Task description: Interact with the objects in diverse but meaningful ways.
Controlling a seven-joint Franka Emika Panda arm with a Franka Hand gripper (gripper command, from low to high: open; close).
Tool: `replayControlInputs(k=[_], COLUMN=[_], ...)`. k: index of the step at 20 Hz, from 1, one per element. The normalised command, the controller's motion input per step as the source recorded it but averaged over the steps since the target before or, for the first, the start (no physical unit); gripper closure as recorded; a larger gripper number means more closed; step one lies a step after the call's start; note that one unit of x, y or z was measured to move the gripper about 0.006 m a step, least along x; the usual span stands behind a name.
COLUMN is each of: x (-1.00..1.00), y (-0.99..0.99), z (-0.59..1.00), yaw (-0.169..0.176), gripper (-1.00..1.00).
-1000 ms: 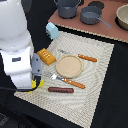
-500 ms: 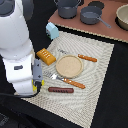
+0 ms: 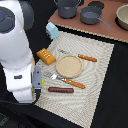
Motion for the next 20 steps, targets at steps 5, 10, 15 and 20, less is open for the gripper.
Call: replayControlInputs(k=[5, 10, 15, 20], x=[0.21, 0.18, 0.19, 0.11], y=[-0.17, -0.17, -0.16, -0.07], z=[-0.11, -0.12, -0.07, 0.29], yaw=[0.000, 0.000, 0.003, 0.010], gripper=[1.00, 1.00, 1.00, 1.00])
